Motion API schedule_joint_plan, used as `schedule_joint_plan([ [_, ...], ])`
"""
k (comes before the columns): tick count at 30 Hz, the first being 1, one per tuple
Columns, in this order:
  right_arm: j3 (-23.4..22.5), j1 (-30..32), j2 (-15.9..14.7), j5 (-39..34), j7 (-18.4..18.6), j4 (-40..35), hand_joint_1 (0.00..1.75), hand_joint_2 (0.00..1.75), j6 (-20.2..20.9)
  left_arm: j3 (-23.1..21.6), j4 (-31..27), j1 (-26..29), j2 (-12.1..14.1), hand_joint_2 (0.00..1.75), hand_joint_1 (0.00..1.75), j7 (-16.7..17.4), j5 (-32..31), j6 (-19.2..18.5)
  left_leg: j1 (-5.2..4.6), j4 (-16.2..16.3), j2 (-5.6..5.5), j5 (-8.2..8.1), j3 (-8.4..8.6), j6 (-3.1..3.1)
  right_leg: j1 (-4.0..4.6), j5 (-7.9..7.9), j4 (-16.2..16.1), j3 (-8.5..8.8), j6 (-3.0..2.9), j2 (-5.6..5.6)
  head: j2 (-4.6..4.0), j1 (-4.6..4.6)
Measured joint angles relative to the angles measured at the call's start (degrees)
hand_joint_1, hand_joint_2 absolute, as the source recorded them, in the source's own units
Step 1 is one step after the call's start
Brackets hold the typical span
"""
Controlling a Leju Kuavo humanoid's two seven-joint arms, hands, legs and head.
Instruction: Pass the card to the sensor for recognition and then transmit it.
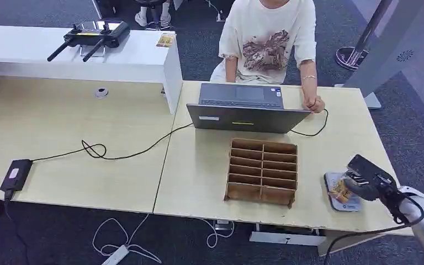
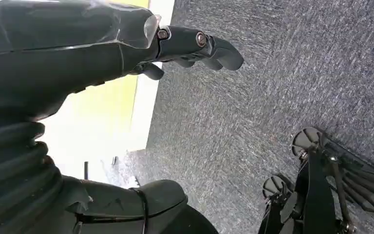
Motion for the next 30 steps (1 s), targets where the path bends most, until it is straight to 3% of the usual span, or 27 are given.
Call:
schedule_joint_plan([
  [18, 0.1, 0.7, 0.0, 0.1, -0.6, 0.4, 1.75, 1.75, -1.3, 0.0, 0.0, 0.0, 0.0, 1.75, 0.0, -0.2, -0.2, -0.2, 0.0, 0.0, 0.03, 0.0, 0.04, 0.0, 0.01, 0.0, 0.0, 0.01, 0.0, 0.02, 0.0, 0.0],
  [30, -3.4, 1.5, -0.1, -5.5, -3.7, -0.1, 1.75, 1.75, 6.6, 0.1, 0.0, 0.0, 0.0, 1.75, 0.0, -0.2, -0.3, -0.2, 0.0, 0.0, 0.02, 0.0, 0.04, 0.0, 0.0, 0.0, 0.0, 0.01, 0.0, 0.02, 0.0, -0.02],
])
